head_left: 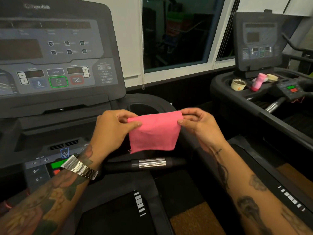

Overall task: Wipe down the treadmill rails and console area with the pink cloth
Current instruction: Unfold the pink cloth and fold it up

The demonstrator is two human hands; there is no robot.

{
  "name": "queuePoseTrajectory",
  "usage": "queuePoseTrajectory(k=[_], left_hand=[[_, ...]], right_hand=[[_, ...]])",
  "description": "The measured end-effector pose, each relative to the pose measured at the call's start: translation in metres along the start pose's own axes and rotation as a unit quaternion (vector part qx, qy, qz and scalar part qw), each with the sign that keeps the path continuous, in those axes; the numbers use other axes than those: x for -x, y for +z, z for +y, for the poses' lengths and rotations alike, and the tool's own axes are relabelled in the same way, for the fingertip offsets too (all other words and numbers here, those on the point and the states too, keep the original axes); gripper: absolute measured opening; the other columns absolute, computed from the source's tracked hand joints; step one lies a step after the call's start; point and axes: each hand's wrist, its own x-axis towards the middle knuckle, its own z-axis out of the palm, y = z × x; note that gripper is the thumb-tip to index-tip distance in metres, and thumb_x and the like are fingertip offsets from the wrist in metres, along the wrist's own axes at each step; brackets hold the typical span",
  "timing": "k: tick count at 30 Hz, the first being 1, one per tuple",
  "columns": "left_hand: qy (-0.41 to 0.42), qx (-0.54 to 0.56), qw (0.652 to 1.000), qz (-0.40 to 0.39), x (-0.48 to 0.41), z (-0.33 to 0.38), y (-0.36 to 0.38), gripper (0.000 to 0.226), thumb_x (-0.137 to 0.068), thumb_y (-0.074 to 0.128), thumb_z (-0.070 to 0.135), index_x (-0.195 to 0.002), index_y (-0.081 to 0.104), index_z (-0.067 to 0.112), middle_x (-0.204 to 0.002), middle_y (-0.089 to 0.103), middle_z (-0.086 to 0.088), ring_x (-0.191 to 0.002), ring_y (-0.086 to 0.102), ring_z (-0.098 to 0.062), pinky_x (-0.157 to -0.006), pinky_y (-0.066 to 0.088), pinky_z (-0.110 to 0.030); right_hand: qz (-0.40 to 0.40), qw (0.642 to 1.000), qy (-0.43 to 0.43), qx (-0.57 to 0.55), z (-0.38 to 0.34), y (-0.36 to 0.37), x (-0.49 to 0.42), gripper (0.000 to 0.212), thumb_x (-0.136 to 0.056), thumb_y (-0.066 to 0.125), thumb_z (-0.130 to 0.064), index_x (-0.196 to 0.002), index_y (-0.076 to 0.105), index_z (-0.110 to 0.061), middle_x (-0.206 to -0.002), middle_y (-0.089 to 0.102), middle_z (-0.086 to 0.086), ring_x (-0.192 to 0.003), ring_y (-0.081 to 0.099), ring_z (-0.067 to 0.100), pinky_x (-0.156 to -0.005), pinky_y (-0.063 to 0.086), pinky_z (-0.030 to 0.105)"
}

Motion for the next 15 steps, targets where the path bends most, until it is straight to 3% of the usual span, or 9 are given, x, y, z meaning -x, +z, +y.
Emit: queuePoseTrajectory(k=[3, 8, 15], left_hand=[[-0.008, 0.001, 1.000, -0.016, -0.009, 0.007, -0.010, 0.012, -0.071, 0.083, 0.031, -0.080, 0.075, 0.034, -0.070, 0.071, 0.006, -0.064, 0.065, -0.004, -0.061, 0.050, -0.016], [-0.009, -0.007, 0.998, -0.061, -0.022, 0.020, -0.023, 0.015, -0.071, 0.083, 0.031, -0.083, 0.077, 0.026, -0.067, 0.072, 0.002, -0.063, 0.070, -0.019, -0.071, 0.060, -0.038], [-0.003, -0.034, 0.994, -0.106, -0.027, 0.028, -0.037, 0.020, -0.069, 0.085, 0.026, -0.086, 0.076, 0.026, -0.070, 0.074, 0.002, -0.068, 0.071, -0.020, -0.079, 0.058, -0.042]], right_hand=[[0.024, 0.999, -0.028, -0.022, -0.011, 0.003, -0.005, 0.045, -0.074, 0.077, 0.006, -0.111, 0.056, -0.009, -0.093, 0.073, 0.018, -0.090, 0.070, 0.028, -0.088, 0.055, 0.036], [-0.003, 0.994, -0.022, -0.104, -0.021, 0.003, -0.009, 0.047, -0.077, 0.072, 0.009, -0.117, 0.054, -0.007, -0.085, 0.067, 0.011, -0.094, 0.066, 0.031, -0.093, 0.051, 0.057], [0.006, 0.992, -0.063, -0.105, -0.029, 0.006, 0.000, 0.048, -0.076, 0.072, 0.012, -0.120, 0.055, 0.000, -0.086, 0.068, 0.010, -0.091, 0.069, 0.026, -0.089, 0.056, 0.047]])
